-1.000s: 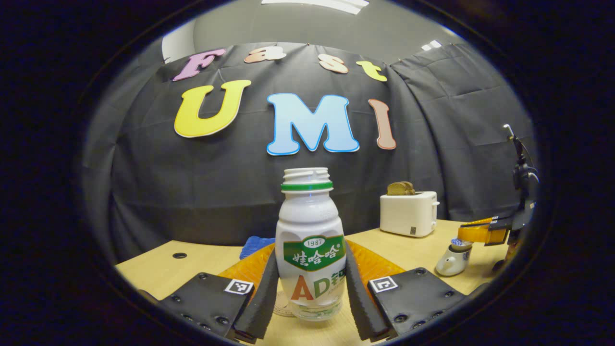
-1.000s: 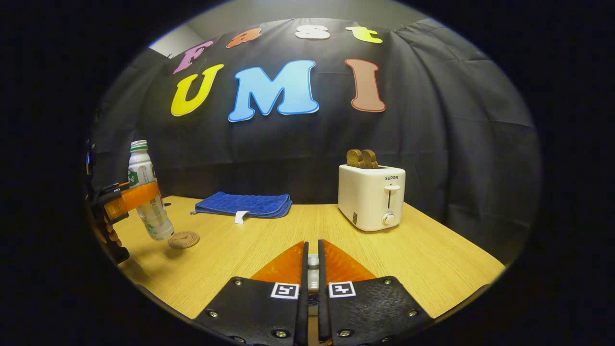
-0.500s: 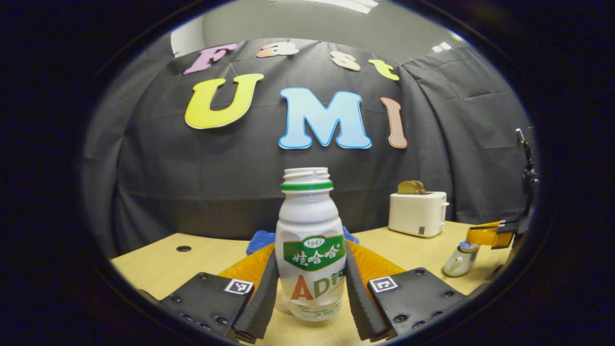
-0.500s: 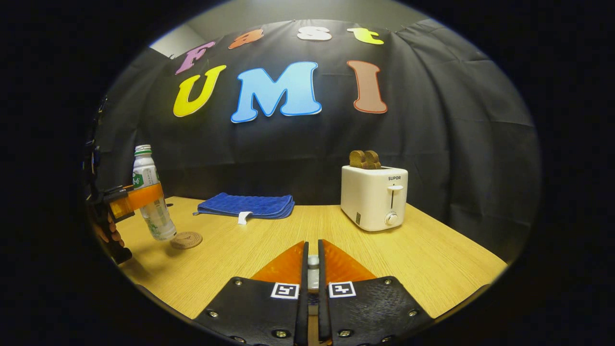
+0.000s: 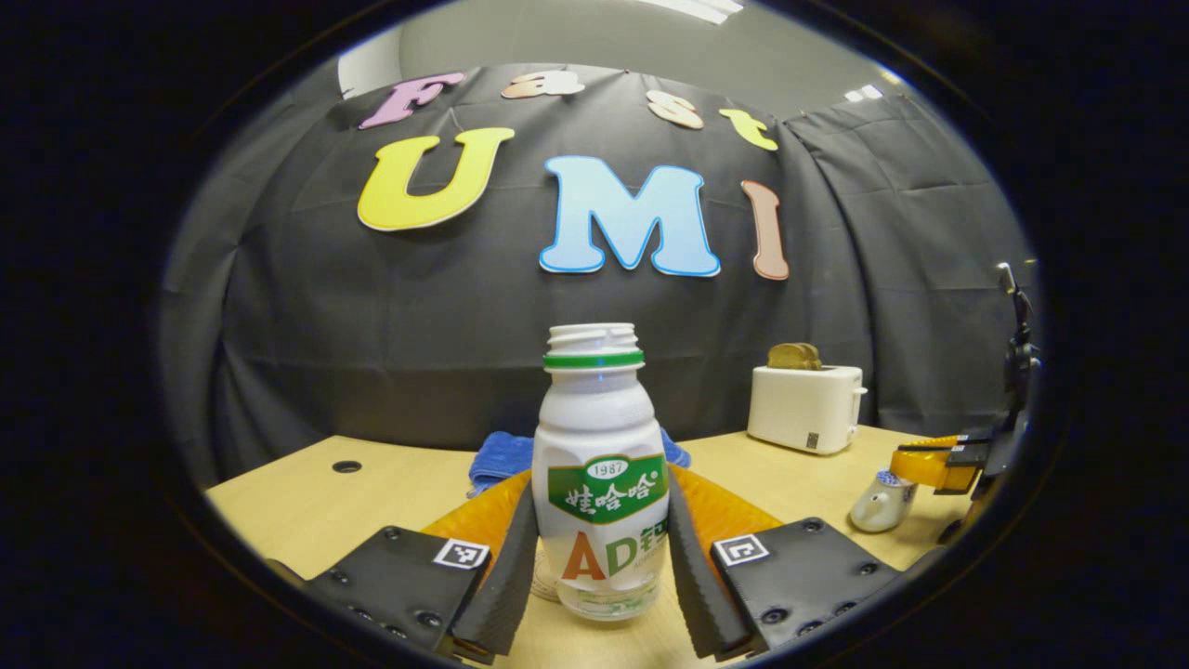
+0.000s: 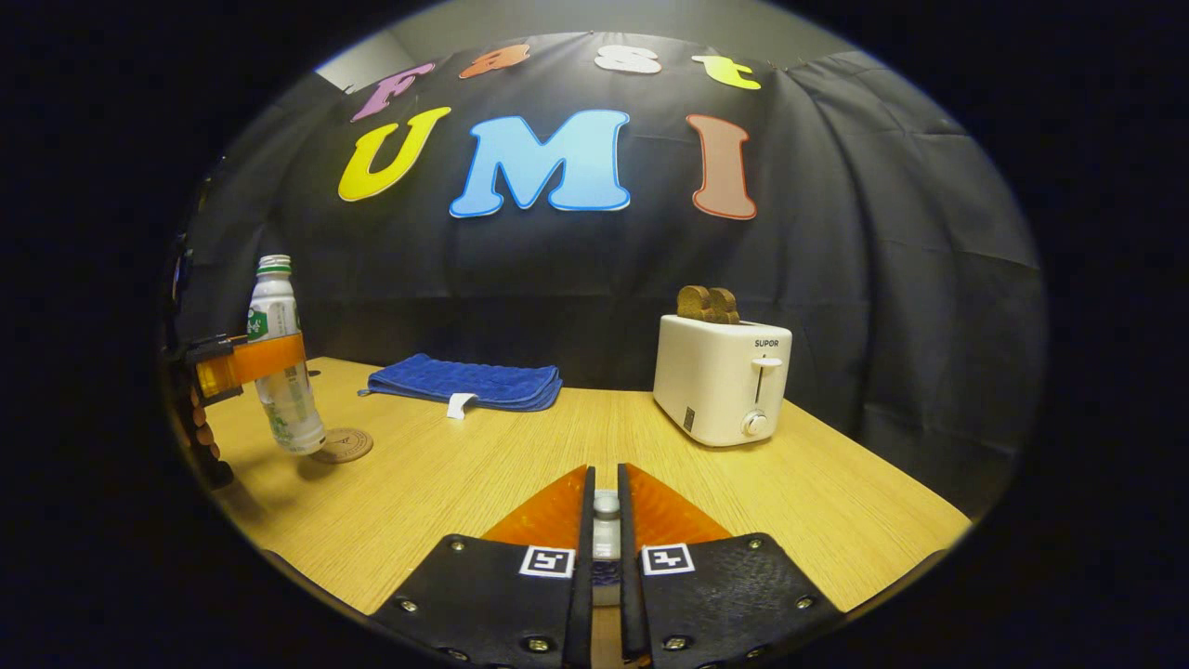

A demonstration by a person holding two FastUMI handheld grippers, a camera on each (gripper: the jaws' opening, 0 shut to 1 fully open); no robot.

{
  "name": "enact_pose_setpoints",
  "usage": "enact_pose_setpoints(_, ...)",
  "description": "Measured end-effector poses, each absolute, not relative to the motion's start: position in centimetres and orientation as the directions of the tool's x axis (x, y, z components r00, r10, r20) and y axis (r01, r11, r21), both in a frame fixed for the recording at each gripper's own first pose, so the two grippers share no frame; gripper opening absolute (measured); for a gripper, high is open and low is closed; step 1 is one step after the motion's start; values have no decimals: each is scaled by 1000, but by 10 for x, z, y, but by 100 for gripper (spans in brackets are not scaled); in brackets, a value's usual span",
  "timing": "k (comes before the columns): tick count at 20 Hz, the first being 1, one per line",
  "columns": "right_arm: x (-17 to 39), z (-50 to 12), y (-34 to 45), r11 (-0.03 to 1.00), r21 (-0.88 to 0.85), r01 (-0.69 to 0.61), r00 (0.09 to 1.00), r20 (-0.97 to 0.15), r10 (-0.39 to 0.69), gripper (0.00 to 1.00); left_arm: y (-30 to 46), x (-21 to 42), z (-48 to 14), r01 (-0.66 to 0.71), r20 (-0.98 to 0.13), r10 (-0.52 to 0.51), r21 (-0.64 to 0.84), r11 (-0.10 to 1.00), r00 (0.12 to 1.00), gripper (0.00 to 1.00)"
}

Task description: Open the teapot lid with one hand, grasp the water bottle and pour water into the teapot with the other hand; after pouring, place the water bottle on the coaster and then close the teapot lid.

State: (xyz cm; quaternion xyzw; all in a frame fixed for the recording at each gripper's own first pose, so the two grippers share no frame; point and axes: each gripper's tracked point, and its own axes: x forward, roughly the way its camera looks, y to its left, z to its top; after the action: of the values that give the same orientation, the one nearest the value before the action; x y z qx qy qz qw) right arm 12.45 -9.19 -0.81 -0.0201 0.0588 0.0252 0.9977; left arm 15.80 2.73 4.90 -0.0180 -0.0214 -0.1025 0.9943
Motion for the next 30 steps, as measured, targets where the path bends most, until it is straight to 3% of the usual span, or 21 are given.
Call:
enact_pose_setpoints(1,121,-3,-90,998,-18,-61,992,-109,58,20,29,160,48,203,47,-202,-38,978,978,78)
enact_pose_setpoints(2,118,1,-92,999,-7,-43,995,-94,42,47,31,160,48,204,47,-202,-43,978,978,78)
enact_pose_setpoints(4,105,17,-97,1000,6,-14,999,-39,15,58,33,161,46,208,47,-205,-57,977,978,78)
enact_pose_setpoints(5,99,23,-98,1000,4,-3,1000,-8,3,58,36,163,45,207,41,-205,-63,976,978,78)
enact_pose_setpoints(7,92,37,-92,1000,-3,-19,999,50,19,58,45,177,40,190,17,-190,-23,981,982,68)
enact_pose_setpoints(8,92,35,-89,999,-14,-34,998,49,34,58,51,189,36,177,-15,-178,-23,984,984,78)
enact_pose_setpoints(9,93,31,-86,999,-12,-50,998,31,51,58,50,199,36,190,-9,-191,-56,980,981,73)
enact_pose_setpoints(10,92,30,-83,998,-10,-60,998,23,60,58,50,207,35,187,1,-188,-44,981,982,78)
enact_pose_setpoints(12,91,30,-78,996,-8,-83,996,22,84,58,47,224,19,196,-22,-195,31,980,981,78)
enact_pose_setpoints(18,94,24,-78,996,-10,-90,996,-3,90,58,36,229,16,209,-22,-208,51,977,978,79)
enact_pose_setpoints(21,91,28,-77,995,-6,-98,995,9,98,58,39,227,9,204,-41,-202,56,977,979,85)
enact_pose_setpoints(23,90,32,-77,995,3,-100,995,23,100,58,45,227,10,173,-31,-172,67,983,985,100)
enact_pose_setpoints(25,90,32,-77,995,3,-101,995,26,101,58,42,224,18,175,-2,-175,56,983,985,89)
enact_pose_setpoints(27,87,35,-76,994,19,-110,993,36,110,58,42,219,26,180,20,-181,34,983,983,100)
enact_pose_setpoints(30,82,43,-79,995,25,-101,993,67,99,58,48,209,33,166,41,-167,9,986,985,100)
